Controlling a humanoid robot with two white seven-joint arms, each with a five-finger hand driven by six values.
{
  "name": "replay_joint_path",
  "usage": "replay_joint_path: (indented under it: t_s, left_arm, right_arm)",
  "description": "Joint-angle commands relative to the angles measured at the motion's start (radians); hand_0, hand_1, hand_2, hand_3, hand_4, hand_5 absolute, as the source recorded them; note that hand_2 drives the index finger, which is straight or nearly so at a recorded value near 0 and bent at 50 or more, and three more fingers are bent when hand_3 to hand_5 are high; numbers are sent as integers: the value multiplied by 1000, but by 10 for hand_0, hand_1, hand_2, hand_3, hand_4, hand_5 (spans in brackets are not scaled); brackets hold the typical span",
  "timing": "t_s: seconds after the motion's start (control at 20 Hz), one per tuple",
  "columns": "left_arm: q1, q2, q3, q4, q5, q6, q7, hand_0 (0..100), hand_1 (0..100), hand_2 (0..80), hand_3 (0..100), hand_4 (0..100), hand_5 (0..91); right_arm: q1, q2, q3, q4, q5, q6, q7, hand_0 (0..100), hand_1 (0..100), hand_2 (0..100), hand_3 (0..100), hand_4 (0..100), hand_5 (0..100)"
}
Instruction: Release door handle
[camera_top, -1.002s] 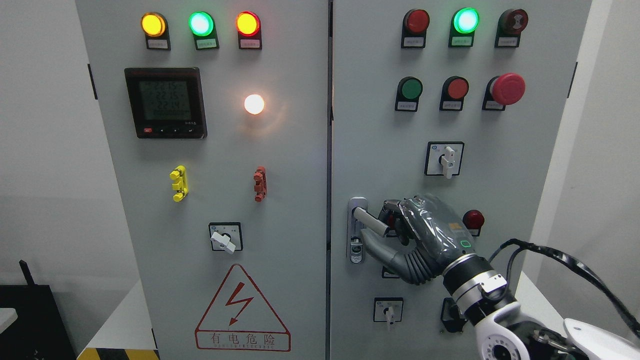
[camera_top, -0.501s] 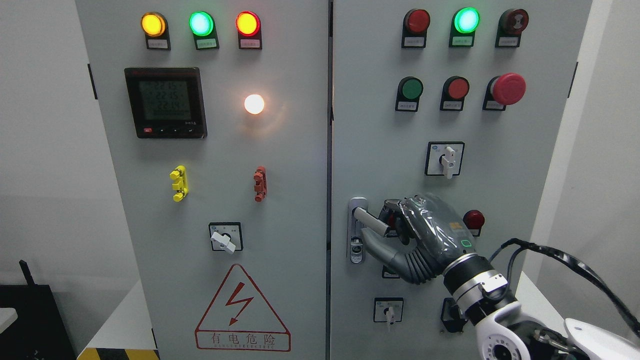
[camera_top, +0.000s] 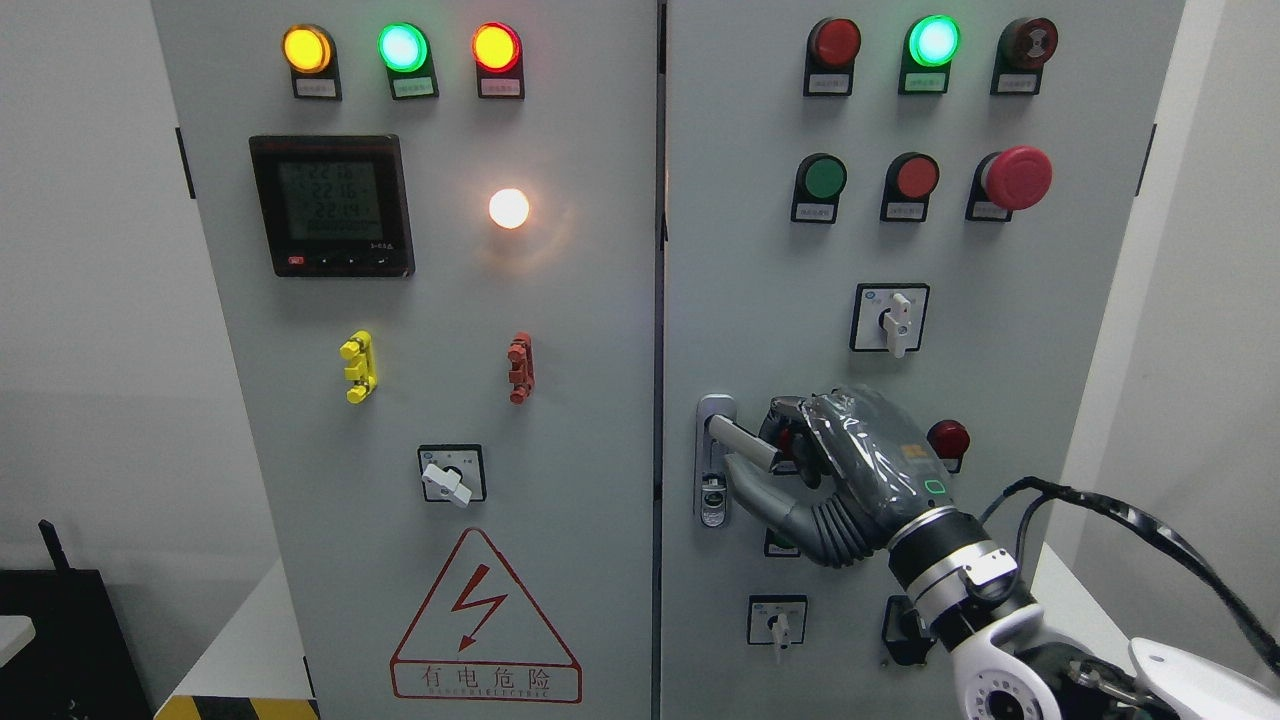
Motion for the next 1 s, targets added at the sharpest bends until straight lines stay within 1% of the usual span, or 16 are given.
replay_joint_path:
  t_s: [0.0, 0.45, 0.95]
  left_arm:
    - [-3, 0, 2, 9, 0, -1, 1, 120, 389, 0, 0, 0, 0]
    - [-3, 0, 2, 9, 0, -1, 1, 120, 389, 0, 0, 0, 0]
    - [-3, 0, 2, 9, 0, -1, 1, 120, 389, 0, 0, 0, 0]
  right_arm:
    - [8, 0, -10, 0, 0, 1, -1, 447, 308, 702, 1000, 1000, 1000]
    - [8, 0, -10, -2, 2, 1, -1, 453, 309, 709, 1000, 1000, 1000]
    - [28, -3, -32, -6, 4, 1, -1, 455, 314, 717, 1000, 1000, 1000]
